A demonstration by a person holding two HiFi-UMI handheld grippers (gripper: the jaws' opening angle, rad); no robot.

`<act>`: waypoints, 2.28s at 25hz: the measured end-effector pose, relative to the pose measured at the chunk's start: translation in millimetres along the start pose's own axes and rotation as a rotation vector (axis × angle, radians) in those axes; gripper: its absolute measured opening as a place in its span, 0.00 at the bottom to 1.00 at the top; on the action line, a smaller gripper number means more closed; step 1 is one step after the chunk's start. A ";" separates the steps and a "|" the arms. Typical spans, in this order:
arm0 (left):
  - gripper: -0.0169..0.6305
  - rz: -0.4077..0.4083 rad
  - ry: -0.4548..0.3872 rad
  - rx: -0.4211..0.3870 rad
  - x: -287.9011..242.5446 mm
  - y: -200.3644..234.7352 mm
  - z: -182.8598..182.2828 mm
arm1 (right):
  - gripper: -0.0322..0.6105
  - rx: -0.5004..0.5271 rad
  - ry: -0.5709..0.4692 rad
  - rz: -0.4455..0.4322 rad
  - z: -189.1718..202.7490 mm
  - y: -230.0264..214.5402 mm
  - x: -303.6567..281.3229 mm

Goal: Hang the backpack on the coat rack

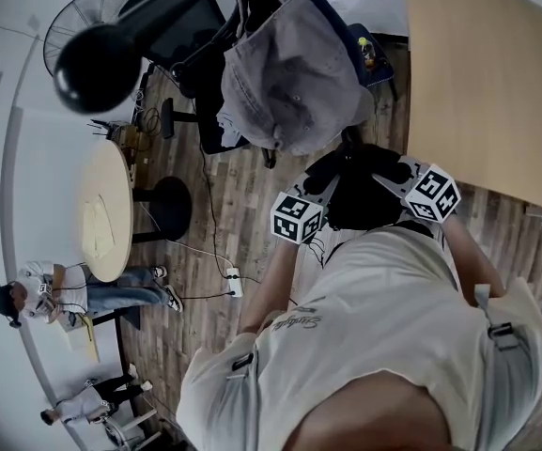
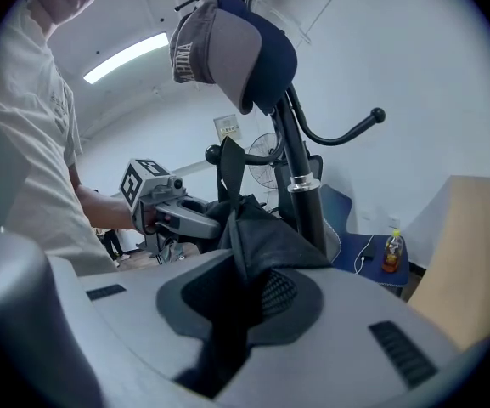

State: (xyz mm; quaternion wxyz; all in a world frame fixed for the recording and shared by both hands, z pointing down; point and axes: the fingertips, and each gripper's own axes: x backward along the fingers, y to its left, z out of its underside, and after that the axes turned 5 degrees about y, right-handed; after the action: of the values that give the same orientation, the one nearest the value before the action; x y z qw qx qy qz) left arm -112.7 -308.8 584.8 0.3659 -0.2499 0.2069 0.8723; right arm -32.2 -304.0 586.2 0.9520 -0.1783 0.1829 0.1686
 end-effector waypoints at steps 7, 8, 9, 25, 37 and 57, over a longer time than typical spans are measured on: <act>0.11 -0.020 0.017 0.018 -14.7 11.5 7.0 | 0.12 -0.013 0.033 -0.021 9.2 -13.7 -8.8; 0.11 -0.023 0.020 0.018 -15.6 13.0 6.8 | 0.12 -0.012 0.035 -0.026 9.1 -14.8 -9.3; 0.11 -0.026 0.022 0.018 -16.7 14.2 6.5 | 0.12 -0.013 0.037 -0.030 9.1 -16.0 -9.6; 0.13 -0.045 0.045 0.039 -36.6 37.8 1.9 | 0.12 -0.023 0.054 -0.018 8.1 -44.9 -22.2; 0.14 -0.005 0.039 0.054 -44.6 47.3 1.6 | 0.14 -0.036 0.039 -0.017 8.8 -54.9 -29.8; 0.15 -0.112 -0.044 0.119 26.2 41.6 14.1 | 0.07 -0.039 0.029 0.408 6.5 -13.7 38.8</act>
State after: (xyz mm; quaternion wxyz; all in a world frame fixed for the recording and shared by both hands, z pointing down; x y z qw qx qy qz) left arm -163.5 -314.0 588.0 0.4327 -0.2193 0.2361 0.8420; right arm 8.9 -303.6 579.8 0.8917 -0.1585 0.2256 0.3589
